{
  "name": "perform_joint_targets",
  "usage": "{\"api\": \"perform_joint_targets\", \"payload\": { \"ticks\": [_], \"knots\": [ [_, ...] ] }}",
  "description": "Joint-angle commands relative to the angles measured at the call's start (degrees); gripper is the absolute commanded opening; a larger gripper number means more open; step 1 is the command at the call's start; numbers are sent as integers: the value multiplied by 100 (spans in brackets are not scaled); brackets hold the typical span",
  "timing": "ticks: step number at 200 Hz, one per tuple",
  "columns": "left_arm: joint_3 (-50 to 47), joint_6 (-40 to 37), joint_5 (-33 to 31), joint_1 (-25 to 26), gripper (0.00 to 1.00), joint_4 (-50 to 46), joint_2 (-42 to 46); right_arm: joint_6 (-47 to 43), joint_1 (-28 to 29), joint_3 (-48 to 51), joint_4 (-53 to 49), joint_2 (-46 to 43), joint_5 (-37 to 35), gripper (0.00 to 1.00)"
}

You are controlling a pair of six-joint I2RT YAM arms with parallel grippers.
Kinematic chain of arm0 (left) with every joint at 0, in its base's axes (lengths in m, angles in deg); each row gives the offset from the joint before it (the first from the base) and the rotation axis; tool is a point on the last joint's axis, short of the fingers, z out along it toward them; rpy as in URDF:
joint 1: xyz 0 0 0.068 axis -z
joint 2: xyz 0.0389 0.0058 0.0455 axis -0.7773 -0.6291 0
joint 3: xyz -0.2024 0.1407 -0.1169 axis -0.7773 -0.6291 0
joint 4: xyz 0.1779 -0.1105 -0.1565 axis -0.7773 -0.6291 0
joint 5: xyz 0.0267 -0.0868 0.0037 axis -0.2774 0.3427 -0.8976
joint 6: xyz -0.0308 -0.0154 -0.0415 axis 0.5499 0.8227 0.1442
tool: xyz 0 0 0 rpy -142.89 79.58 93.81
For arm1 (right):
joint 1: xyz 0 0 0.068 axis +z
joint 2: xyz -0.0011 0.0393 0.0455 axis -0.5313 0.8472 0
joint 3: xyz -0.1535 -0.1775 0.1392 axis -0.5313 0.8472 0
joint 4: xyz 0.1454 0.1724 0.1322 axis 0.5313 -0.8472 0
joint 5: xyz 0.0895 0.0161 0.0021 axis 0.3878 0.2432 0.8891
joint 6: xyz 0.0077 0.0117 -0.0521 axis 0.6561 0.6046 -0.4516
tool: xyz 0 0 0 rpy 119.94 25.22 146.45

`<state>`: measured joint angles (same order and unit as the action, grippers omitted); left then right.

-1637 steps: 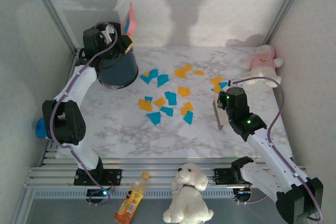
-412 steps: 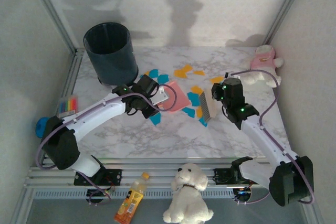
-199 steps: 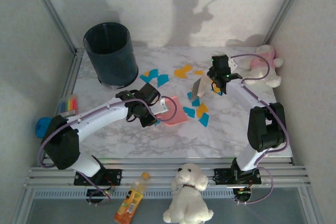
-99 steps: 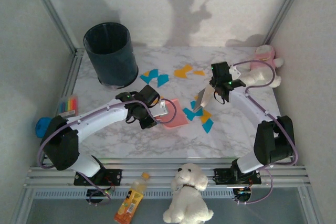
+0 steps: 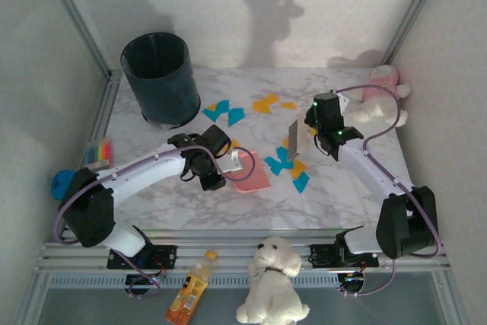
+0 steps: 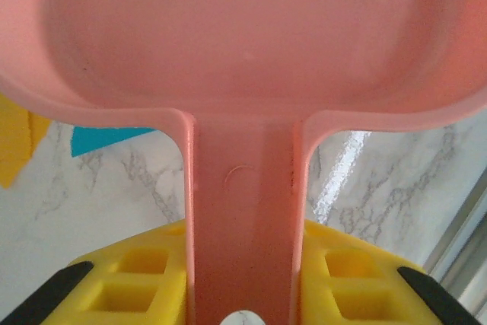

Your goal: Sweep away the paper scraps from the table

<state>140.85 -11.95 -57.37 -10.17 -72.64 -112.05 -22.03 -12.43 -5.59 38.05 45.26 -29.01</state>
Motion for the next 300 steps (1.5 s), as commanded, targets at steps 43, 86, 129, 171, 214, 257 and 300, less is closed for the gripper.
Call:
{"api": "perform_joint_targets", "payload": {
  "ticks": [43, 86, 129, 171, 214, 257, 300],
  "knots": [
    [174, -65, 161, 34, 0, -344, -285, -2679, 20, 196, 1169, -250, 42, 0],
    [362, -85, 72, 36, 0, -437, -524, -3474, 23, 47, 1282, 43, 43, 0],
    [601, -33, 59, 27, 0, -564, -807, -3852, 31, 187, 1693, 320, 93, 0],
    [738, 7, -75, 5, 0, -573, -955, -3861, 39, 308, 1854, 452, 240, 0],
    [910, 40, -114, -2, 0, -625, -1203, -3761, 82, 426, 1893, 566, 454, 0],
    [937, -28, -71, 2, 0, -672, -1286, -3872, 236, 548, 1863, 592, 580, 0],
    [1009, 37, -146, -4, 0, -690, -1420, -3747, 343, 745, 1841, 471, 672, 0]
  ]
}}
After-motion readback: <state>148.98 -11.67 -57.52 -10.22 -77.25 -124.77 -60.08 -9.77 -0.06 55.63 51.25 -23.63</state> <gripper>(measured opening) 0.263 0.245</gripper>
